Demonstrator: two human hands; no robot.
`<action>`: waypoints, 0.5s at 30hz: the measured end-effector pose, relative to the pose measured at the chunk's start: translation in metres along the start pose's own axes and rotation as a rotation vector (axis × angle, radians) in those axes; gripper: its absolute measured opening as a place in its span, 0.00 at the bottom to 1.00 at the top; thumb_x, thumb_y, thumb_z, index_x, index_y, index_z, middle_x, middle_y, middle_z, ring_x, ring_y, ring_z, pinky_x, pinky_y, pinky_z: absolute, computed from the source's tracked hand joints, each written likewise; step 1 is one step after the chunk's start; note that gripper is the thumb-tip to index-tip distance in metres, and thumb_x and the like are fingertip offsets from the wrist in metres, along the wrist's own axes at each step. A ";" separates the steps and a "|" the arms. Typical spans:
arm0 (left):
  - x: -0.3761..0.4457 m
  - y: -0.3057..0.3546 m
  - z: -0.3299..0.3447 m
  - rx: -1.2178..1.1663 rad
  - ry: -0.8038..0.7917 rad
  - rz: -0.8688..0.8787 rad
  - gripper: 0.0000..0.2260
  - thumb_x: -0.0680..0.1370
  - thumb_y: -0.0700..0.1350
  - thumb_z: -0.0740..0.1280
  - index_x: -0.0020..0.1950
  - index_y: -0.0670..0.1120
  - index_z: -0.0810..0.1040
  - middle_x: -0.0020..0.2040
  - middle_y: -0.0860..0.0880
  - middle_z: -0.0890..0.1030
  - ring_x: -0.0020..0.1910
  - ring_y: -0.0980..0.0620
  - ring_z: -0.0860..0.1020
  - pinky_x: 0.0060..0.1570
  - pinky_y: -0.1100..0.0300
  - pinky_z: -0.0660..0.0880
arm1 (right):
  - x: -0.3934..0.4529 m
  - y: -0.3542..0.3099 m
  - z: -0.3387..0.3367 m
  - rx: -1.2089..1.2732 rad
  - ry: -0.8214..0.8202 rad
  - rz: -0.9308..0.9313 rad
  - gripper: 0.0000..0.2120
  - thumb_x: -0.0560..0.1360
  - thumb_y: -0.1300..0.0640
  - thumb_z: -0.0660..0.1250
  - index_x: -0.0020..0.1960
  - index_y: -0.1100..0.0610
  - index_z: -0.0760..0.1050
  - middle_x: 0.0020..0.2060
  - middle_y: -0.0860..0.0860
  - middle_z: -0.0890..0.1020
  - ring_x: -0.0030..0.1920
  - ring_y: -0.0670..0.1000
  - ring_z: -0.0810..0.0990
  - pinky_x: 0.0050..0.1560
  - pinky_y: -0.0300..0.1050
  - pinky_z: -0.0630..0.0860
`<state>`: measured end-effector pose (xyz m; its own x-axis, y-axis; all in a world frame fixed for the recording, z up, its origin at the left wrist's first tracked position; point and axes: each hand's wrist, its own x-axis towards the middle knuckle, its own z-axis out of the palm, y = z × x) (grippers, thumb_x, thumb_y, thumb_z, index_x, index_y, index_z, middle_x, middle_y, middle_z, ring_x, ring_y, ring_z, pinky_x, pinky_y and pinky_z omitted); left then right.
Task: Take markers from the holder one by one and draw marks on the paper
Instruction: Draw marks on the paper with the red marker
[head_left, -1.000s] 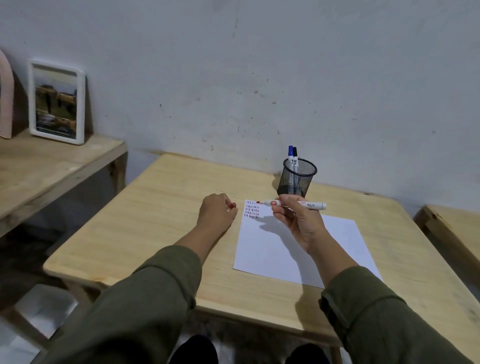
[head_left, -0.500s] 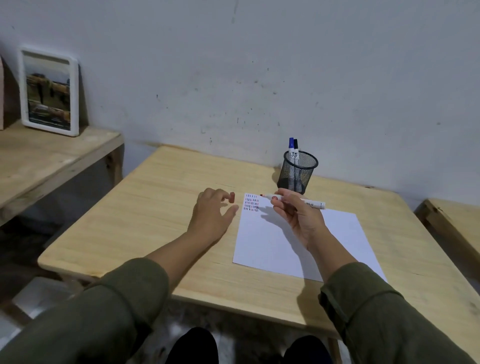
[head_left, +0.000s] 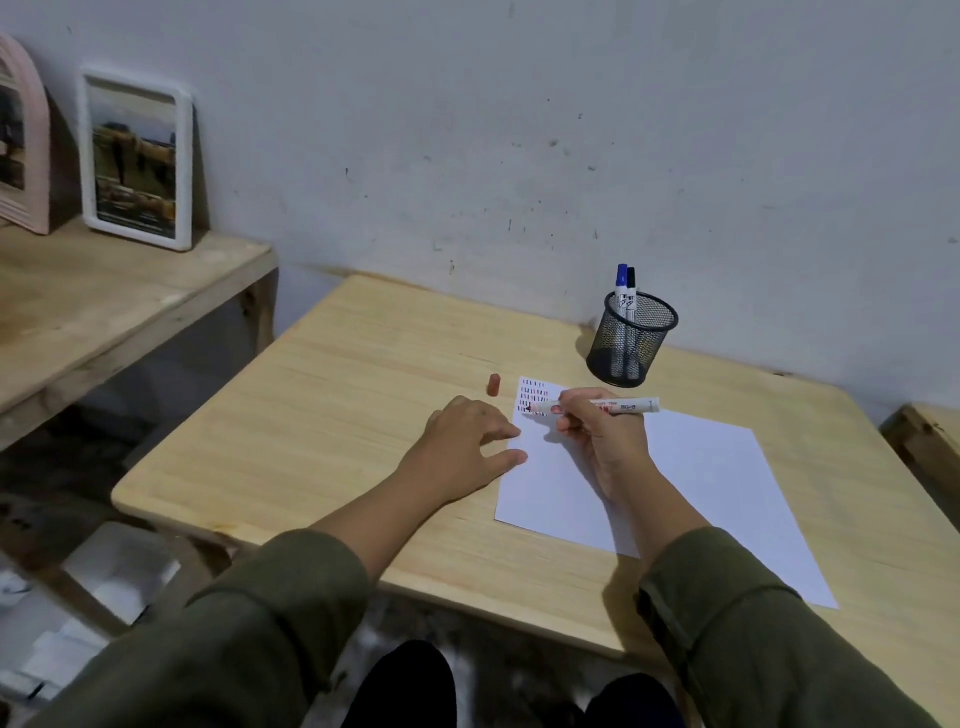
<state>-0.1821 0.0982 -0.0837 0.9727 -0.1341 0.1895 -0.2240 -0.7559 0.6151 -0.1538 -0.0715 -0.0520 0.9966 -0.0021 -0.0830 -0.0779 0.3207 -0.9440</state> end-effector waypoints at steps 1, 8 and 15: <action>0.000 0.000 0.000 -0.001 -0.001 -0.001 0.16 0.72 0.56 0.68 0.58 0.54 0.79 0.59 0.56 0.78 0.61 0.54 0.68 0.65 0.53 0.66 | 0.001 0.000 -0.001 -0.021 -0.002 -0.003 0.07 0.73 0.71 0.65 0.38 0.63 0.75 0.22 0.52 0.79 0.23 0.45 0.76 0.25 0.35 0.74; 0.001 -0.002 0.000 -0.002 -0.001 0.002 0.17 0.71 0.56 0.69 0.58 0.53 0.80 0.59 0.54 0.78 0.61 0.53 0.69 0.64 0.52 0.66 | 0.009 0.005 0.001 -0.175 0.002 -0.019 0.06 0.72 0.68 0.68 0.38 0.61 0.76 0.26 0.54 0.79 0.25 0.45 0.78 0.28 0.35 0.75; 0.002 -0.002 0.000 -0.009 -0.010 -0.003 0.17 0.71 0.56 0.69 0.58 0.53 0.80 0.59 0.54 0.78 0.62 0.53 0.68 0.65 0.52 0.66 | 0.011 0.011 -0.001 -0.118 -0.041 0.007 0.02 0.72 0.69 0.68 0.41 0.64 0.76 0.25 0.55 0.80 0.32 0.50 0.83 0.40 0.46 0.83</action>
<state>-0.1798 0.0991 -0.0847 0.9739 -0.1380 0.1801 -0.2215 -0.7507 0.6224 -0.1433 -0.0691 -0.0639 0.9961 0.0389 -0.0791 -0.0855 0.2072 -0.9746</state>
